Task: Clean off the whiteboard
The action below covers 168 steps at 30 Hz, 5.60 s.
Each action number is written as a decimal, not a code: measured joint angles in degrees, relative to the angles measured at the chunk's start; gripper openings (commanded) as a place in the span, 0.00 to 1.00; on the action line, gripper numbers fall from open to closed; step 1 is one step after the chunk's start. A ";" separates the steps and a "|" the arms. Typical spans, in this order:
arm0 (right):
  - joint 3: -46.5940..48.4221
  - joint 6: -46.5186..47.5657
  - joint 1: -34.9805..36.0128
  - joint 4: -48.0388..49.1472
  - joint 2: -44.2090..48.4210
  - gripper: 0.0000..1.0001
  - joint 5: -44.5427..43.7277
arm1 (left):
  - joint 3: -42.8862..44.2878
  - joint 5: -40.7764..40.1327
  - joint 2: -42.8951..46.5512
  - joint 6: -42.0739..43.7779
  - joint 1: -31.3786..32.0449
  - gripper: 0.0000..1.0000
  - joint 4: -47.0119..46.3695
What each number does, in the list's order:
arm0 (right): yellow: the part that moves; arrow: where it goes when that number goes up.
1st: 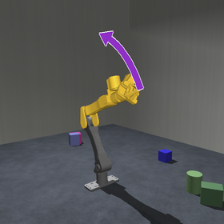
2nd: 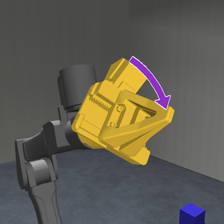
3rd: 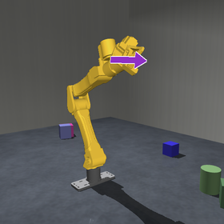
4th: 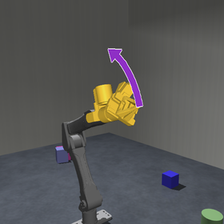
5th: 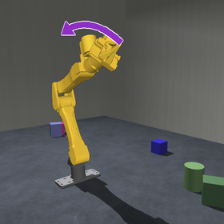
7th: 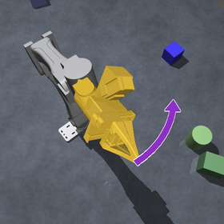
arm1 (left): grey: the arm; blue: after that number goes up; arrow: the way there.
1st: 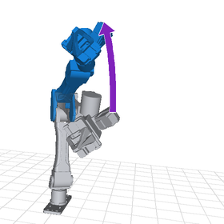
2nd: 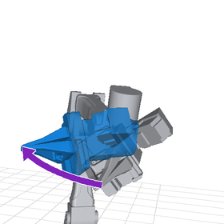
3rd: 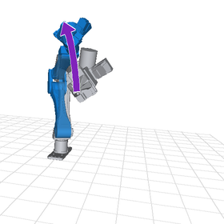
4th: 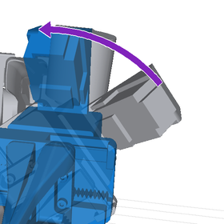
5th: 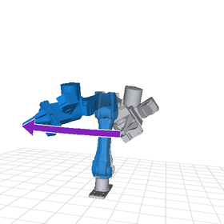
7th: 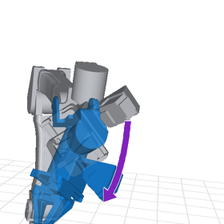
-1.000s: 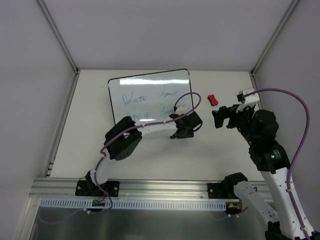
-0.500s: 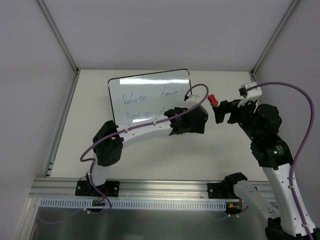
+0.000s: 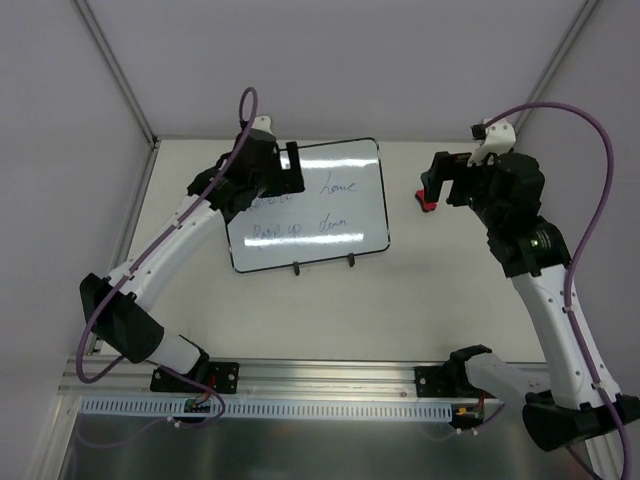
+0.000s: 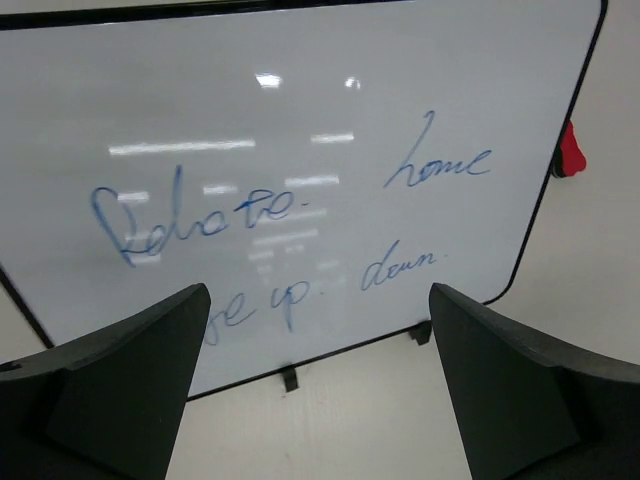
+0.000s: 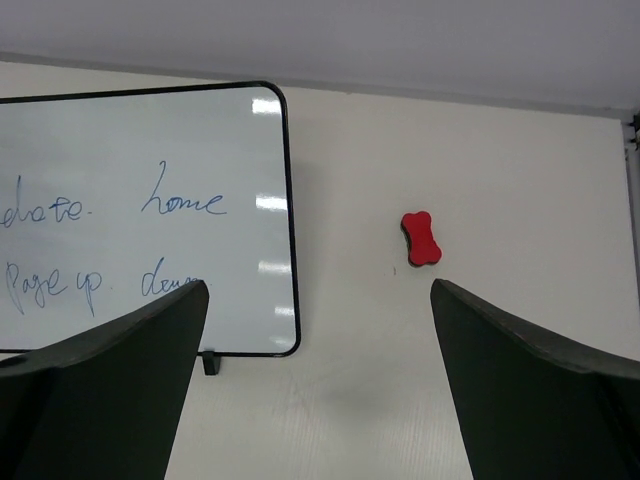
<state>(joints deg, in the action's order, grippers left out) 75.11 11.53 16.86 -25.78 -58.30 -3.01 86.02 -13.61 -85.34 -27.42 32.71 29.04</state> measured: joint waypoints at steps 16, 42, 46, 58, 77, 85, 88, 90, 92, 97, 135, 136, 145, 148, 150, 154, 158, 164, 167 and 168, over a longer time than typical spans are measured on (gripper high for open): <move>11.37 5.68 -16.17 0.39 -44.76 0.93 10.86 | -17.92 8.61 22.84 5.84 -20.48 0.94 0.87; 23.02 15.13 -16.31 0.48 -67.54 0.64 13.00 | -25.09 7.52 29.97 5.81 -20.85 0.96 1.40; 23.69 15.17 -16.31 0.42 -68.46 0.59 13.05 | -25.49 7.13 30.32 5.81 -20.83 0.96 1.44; 24.59 16.00 -16.31 0.52 -68.83 0.20 13.55 | -26.08 7.08 30.14 5.66 -20.85 0.97 1.79; 15.69 15.56 -10.64 0.48 -49.33 0.10 11.74 | -29.35 15.67 22.36 3.63 -32.89 0.84 -1.44; 14.36 16.17 -0.50 5.35 -36.41 0.08 10.43 | -35.21 27.65 14.45 3.87 -41.75 0.80 -14.05; 13.42 16.61 4.11 7.58 -36.37 0.08 8.96 | -35.36 31.76 11.69 3.93 -42.58 0.78 -18.45; 13.25 16.79 7.08 7.89 -37.35 0.08 7.69 | -35.41 34.42 10.86 3.96 -42.56 0.78 -21.84; 13.25 17.27 9.86 9.16 -39.06 0.08 5.77 | -35.41 36.46 10.29 4.04 -42.53 0.73 -25.27; 13.25 17.57 14.84 12.94 -43.50 0.03 1.60 | -35.41 38.93 7.21 5.03 -42.53 0.65 -31.69; -6.62 12.66 31.26 37.22 -45.86 0.00 -3.21 | -43.06 50.99 4.57 7.56 -43.15 0.00 -43.17; -7.78 12.31 32.11 37.55 -45.59 0.00 -3.13 | -43.52 50.95 5.11 7.61 -43.15 0.00 -43.34; -12.94 9.90 31.50 38.40 -42.36 0.00 -7.02 | -46.90 50.60 9.46 8.81 -42.42 0.00 -43.01; -15.39 7.98 28.46 40.46 -40.48 0.00 -9.64 | -47.17 50.60 9.99 9.01 -42.38 0.00 -42.66; -17.00 6.60 26.16 41.64 -39.26 0.00 -11.43 | -47.39 50.62 10.25 9.01 -42.38 0.00 -42.45; -18.75 2.60 21.42 43.67 -38.27 0.00 -14.71 | -47.63 50.60 10.82 9.03 -41.88 0.00 -41.90; -19.43 -1.20 19.71 45.44 -38.38 0.00 -16.33 | -47.74 50.60 11.28 9.03 -41.53 0.00 -41.51; -19.41 -2.58 21.46 48.65 -40.28 0.00 -19.21 | -47.84 50.27 11.43 9.05 -41.27 0.00 -41.03; -19.08 -3.67 23.89 50.82 -41.20 0.00 -19.96 | -47.84 49.48 11.56 9.16 -40.89 0.00 -40.54; -19.04 -4.20 25.05 51.74 -41.51 0.00 -19.93 | -47.84 49.35 11.58 9.25 -40.89 0.00 -40.46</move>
<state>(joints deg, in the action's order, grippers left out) 56.07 7.33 41.91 25.96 -99.81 -22.94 38.17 35.75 -73.76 -18.17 -8.19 -11.42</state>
